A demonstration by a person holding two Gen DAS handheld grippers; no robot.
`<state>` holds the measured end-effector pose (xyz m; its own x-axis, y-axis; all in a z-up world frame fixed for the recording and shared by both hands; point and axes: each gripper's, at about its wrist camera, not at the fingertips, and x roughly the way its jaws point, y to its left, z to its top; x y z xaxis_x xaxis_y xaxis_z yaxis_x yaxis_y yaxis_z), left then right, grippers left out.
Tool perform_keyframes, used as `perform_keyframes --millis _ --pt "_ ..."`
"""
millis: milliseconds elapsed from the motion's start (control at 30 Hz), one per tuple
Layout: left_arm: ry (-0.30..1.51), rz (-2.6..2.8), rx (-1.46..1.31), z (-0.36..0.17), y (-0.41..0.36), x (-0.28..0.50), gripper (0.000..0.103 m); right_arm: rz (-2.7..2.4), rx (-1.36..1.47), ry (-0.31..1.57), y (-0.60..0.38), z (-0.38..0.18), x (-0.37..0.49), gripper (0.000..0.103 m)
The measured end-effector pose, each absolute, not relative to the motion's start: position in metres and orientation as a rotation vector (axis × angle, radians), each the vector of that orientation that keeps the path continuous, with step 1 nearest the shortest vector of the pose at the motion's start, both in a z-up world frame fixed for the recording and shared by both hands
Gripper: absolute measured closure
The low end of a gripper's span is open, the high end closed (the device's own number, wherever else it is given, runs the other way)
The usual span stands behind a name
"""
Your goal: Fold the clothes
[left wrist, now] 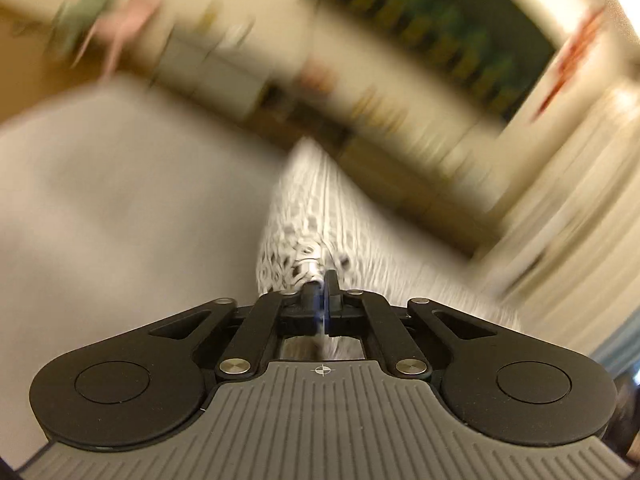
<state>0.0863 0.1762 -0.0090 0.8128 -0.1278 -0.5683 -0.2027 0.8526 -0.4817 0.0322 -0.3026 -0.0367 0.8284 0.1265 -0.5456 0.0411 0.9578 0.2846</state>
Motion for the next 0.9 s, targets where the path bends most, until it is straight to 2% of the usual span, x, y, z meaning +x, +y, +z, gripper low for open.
perform_keyframes --millis 33,67,100,133,167,200,233,267,333,433,500,533,567,600,633,667,700,733,900 --pt "0.712 0.062 -0.550 -0.028 0.180 0.075 0.103 0.068 0.300 0.617 -0.299 -0.040 0.032 0.076" --pt "0.727 0.084 -0.565 -0.035 0.186 0.067 0.095 0.089 0.307 0.638 -0.296 -0.043 0.033 0.060" --pt "0.741 0.105 -0.581 -0.042 0.191 0.060 0.088 0.100 0.293 0.640 -0.290 -0.044 0.033 0.052" --pt "0.755 0.127 -0.596 -0.049 0.196 0.052 0.069 0.100 0.260 0.632 -0.285 -0.044 0.030 0.042" --pt "0.768 0.149 -0.612 -0.056 0.201 0.044 0.044 0.079 0.217 0.611 -0.279 -0.043 0.026 0.039" --pt "0.746 0.196 -0.613 -0.054 0.206 0.040 0.033 0.060 0.175 0.590 -0.273 -0.042 0.022 0.038" --pt "0.719 0.228 -0.598 -0.051 0.206 0.040 0.020 0.061 0.132 0.565 -0.267 -0.040 0.020 0.032" --pt "0.691 0.260 -0.582 -0.048 0.207 0.040 0.017 0.063 0.090 0.541 -0.261 -0.037 0.017 0.022" --pt "0.694 0.255 -0.561 -0.046 0.208 0.053 0.016 0.068 0.007 0.493 -0.249 -0.033 0.013 0.009" --pt "0.739 0.221 -0.543 -0.057 0.202 0.079 0.016 0.174 -0.122 0.493 -0.218 -0.036 0.029 0.008" --pt "0.767 0.197 -0.528 -0.065 0.195 0.098 0.022 0.274 -0.235 0.506 -0.189 -0.041 0.046 0.004" --pt "0.773 0.175 -0.512 -0.065 0.189 0.104 0.039 0.327 -0.296 0.529 -0.173 -0.045 0.059 0.003" --pt "0.779 0.152 -0.496 -0.064 0.183 0.111 0.069 0.379 -0.356 0.551 -0.157 -0.050 0.071 0.003" --pt "0.788 0.126 -0.476 -0.064 0.177 0.121 0.081 0.414 -0.410 0.561 -0.144 -0.055 0.085 0.003" --pt "0.771 0.120 -0.453 -0.058 0.174 0.129 0.093 0.423 -0.449 0.576 -0.132 -0.060 0.100 0.005" --pt "0.754 0.114 -0.429 -0.052 0.171 0.136 0.100 0.433 -0.487 0.595 -0.122 -0.065 0.115 0.021" --pt "0.736 0.108 -0.406 -0.045 0.168 0.144 0.102 0.450 -0.500 0.647 -0.115 -0.069 0.134 0.042" --pt "0.719 0.102 -0.382 -0.039 0.164 0.152 0.103 0.462 -0.482 0.719 -0.114 -0.069 0.153 0.103" --pt "0.394 0.038 -0.464 0.058 0.197 0.137 0.103 0.338 -0.201 0.497 -0.168 0.036 0.158 0.103"
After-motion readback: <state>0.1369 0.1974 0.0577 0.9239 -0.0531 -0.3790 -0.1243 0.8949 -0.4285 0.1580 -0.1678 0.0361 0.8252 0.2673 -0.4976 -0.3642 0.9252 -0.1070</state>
